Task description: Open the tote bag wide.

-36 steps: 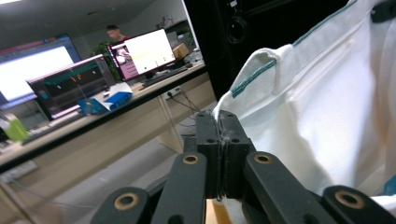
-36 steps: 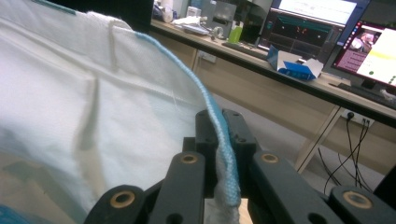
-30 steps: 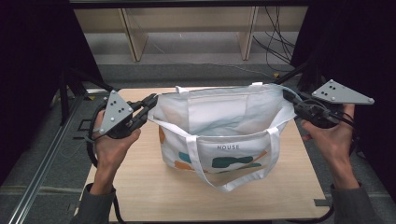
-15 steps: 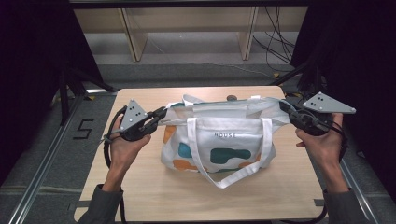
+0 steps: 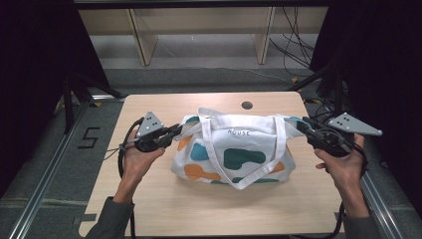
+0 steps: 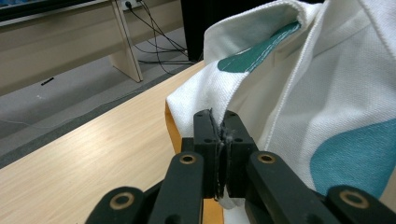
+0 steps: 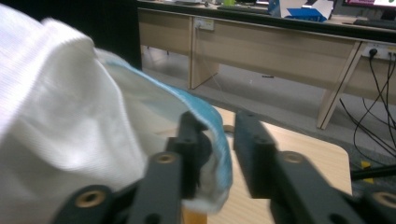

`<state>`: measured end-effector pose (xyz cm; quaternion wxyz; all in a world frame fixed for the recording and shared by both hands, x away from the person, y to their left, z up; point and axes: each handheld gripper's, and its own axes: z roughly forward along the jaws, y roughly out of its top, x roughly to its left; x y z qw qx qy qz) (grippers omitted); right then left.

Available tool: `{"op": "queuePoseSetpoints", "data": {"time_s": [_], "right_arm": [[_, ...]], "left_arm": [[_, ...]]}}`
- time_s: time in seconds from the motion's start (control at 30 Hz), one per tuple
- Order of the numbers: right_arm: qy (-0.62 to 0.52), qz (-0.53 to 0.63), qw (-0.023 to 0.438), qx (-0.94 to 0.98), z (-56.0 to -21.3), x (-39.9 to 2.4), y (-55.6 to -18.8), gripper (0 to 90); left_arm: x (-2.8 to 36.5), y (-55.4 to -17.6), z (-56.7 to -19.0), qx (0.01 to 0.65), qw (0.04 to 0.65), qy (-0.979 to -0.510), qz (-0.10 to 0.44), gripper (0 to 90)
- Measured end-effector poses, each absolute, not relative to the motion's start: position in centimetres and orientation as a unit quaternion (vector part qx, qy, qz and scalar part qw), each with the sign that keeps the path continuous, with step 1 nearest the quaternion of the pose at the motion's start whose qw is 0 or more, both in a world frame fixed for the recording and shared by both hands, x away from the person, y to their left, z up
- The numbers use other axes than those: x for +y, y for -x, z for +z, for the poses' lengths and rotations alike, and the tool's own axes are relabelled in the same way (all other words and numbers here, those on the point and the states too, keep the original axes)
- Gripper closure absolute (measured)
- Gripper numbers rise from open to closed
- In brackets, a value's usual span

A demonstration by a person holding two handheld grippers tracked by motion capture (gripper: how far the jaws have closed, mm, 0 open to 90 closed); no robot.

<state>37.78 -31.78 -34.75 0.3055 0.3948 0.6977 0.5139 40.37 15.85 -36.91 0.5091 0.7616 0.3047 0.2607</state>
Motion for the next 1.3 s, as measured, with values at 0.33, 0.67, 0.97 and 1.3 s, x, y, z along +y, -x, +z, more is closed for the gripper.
{"op": "queuePoseSetpoints", "data": {"time_s": [0.33, 0.67, 0.97, 1.3], "right_arm": [[-0.377, 0.537, 0.294, 0.695, -32.0, -30.4, -34.5, 57.0], [-0.367, 0.512, 0.191, 0.753, -35.0, -26.0, -36.3, 49.1], [-0.336, 0.479, 0.221, 0.78, -35.7, -25.3, -36.3, 84.2], [-0.324, 0.471, 0.231, 0.787, -35.9, -25.5, -35.7, 86.9]], "left_arm": [[15.8, -40.4, -37.1, 0.306, 0.507, -0.761, 0.265, 86.6], [15.9, -40.5, -37.1, 0.301, 0.513, -0.758, 0.269, 86.7], [16.1, -40.6, -37.2, 0.323, 0.529, -0.74, 0.261, 68.3], [18.2, -37.5, -34.4, 0.362, 0.545, -0.71, 0.261, 38.5]]}}
